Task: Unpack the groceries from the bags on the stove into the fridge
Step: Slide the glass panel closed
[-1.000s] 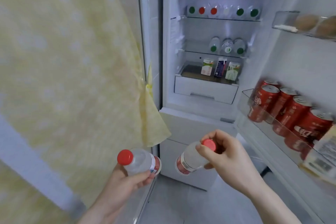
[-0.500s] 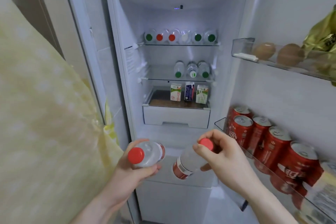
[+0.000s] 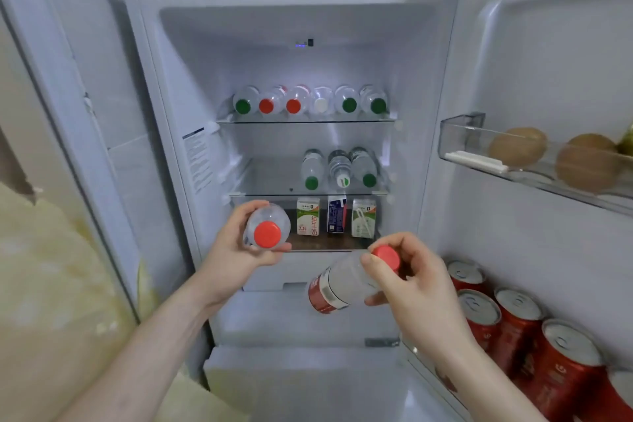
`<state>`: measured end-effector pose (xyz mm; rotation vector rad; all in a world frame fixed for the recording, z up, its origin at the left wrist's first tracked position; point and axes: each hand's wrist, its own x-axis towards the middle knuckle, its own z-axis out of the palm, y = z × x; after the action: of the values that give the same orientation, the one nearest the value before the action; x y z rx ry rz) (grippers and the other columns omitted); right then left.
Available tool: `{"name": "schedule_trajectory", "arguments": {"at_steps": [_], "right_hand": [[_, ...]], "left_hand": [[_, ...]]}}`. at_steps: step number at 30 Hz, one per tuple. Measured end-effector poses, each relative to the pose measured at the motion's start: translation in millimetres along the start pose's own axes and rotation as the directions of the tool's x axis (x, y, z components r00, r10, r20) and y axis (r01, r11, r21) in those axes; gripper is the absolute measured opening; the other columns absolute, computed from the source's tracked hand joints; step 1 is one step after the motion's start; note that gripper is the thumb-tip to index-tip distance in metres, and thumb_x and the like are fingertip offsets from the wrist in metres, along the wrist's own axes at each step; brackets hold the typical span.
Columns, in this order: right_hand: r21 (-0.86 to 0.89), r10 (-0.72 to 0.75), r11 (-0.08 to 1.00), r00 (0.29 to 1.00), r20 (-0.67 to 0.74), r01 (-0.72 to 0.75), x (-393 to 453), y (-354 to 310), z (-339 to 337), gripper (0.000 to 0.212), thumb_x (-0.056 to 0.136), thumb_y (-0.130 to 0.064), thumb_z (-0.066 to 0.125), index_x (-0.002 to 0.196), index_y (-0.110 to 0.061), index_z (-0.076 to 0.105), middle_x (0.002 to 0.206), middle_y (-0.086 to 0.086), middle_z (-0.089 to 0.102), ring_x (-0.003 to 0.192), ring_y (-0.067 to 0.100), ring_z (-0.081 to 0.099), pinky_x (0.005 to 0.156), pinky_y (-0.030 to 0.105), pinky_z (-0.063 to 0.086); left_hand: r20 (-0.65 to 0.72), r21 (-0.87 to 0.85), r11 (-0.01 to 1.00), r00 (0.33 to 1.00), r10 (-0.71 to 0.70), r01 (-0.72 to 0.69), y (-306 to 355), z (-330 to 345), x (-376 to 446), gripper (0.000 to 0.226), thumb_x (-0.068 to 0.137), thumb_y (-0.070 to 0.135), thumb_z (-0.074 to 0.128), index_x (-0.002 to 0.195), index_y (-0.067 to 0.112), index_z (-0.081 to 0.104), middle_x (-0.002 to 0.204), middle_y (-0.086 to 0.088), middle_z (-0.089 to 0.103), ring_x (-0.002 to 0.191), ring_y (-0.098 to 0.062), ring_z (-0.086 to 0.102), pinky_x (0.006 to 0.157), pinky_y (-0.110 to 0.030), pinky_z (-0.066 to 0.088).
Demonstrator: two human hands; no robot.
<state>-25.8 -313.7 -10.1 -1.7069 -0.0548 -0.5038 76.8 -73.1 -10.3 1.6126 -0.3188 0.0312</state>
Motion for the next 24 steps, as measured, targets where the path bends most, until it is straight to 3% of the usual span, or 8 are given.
{"name": "schedule_trajectory", "arguments": {"at_steps": [8,11,13,15,19,22,24], "right_hand": [[0.024,-0.027,0.999,0.985,-0.172,0.031,46.7,10.2,30.3,0.014,0.091,-0.022,0.075,0.082,-0.029,0.069,0.079,-0.008,0.067,0.075,0.018,0.065,0.064,0.042,0.065],[0.06,-0.023,0.997,0.97,-0.24,0.038,49.9,19.0,40.9,0.016,0.092,-0.018,0.074,0.081,-0.027,0.067,0.08,-0.008,0.066,0.076,0.021,0.068,0.065,0.039,0.065],[0.069,-0.033,0.996,0.957,-0.288,0.055,51.2,22.1,44.4,0.017,0.093,-0.016,0.072,0.08,-0.027,0.066,0.079,-0.011,0.065,0.077,0.028,0.07,0.064,0.037,0.064],[0.051,-0.039,0.997,0.949,-0.313,0.058,55.3,22.2,43.8,0.013,0.094,-0.015,0.071,0.084,-0.022,0.066,0.076,-0.013,0.064,0.073,0.024,0.069,0.063,0.041,0.064],[0.009,-0.056,0.998,0.941,-0.334,0.062,73.0,19.4,38.4,0.008,0.096,-0.013,0.069,0.089,-0.012,0.063,0.074,-0.01,0.063,0.064,0.014,0.065,0.066,0.053,0.064],[0.018,-0.059,0.997,0.938,-0.34,0.069,86.0,18.3,36.5,0.011,0.094,-0.012,0.07,0.086,-0.015,0.064,0.075,-0.009,0.063,0.069,0.018,0.065,0.063,0.048,0.064],[0.027,-0.065,0.996,0.934,-0.35,0.08,93.5,18.0,37.5,0.014,0.093,-0.011,0.07,0.083,-0.018,0.065,0.075,-0.01,0.063,0.073,0.021,0.064,0.063,0.048,0.064]], "left_hand": [[0.091,0.086,0.996,0.996,0.027,-0.035,-13.1,-23.4,105.0,0.082,0.075,-0.029,0.058,0.131,0.03,0.052,0.129,-0.01,0.06,0.098,-0.032,0.076,0.091,-0.05,0.06],[0.116,0.118,0.991,0.992,0.051,-0.065,-21.3,-28.4,130.8,0.082,0.065,-0.018,0.066,0.131,0.031,0.052,0.126,-0.015,0.06,0.1,-0.037,0.073,0.085,-0.053,0.062],[0.143,0.17,0.982,0.988,0.057,-0.081,-22.9,-27.1,145.0,0.081,0.068,-0.017,0.068,0.132,0.03,0.051,0.126,-0.012,0.059,0.105,-0.035,0.069,0.077,-0.045,0.063],[0.167,0.224,0.971,0.985,0.045,-0.082,-23.9,-24.1,157.9,0.08,0.073,-0.019,0.067,0.135,0.028,0.049,0.126,-0.007,0.057,0.108,-0.029,0.063,0.07,-0.034,0.062],[0.2,0.299,0.949,0.979,0.04,-0.099,-27.2,-21.1,187.1,0.078,0.075,-0.016,0.068,0.136,0.029,0.049,0.121,0.001,0.056,0.108,-0.024,0.06,0.067,-0.031,0.06],[0.193,0.344,0.933,0.98,0.045,-0.11,-30.6,-20.6,207.8,0.069,0.08,-0.011,0.068,0.133,0.029,0.051,0.118,0.0,0.058,0.101,-0.024,0.061,0.06,-0.028,0.057],[0.204,0.412,0.902,0.978,0.048,-0.13,-32.2,-20.5,222.2,0.065,0.084,-0.003,0.071,0.135,0.031,0.051,0.124,-0.002,0.058,0.103,-0.021,0.061,0.065,-0.027,0.057]]}}
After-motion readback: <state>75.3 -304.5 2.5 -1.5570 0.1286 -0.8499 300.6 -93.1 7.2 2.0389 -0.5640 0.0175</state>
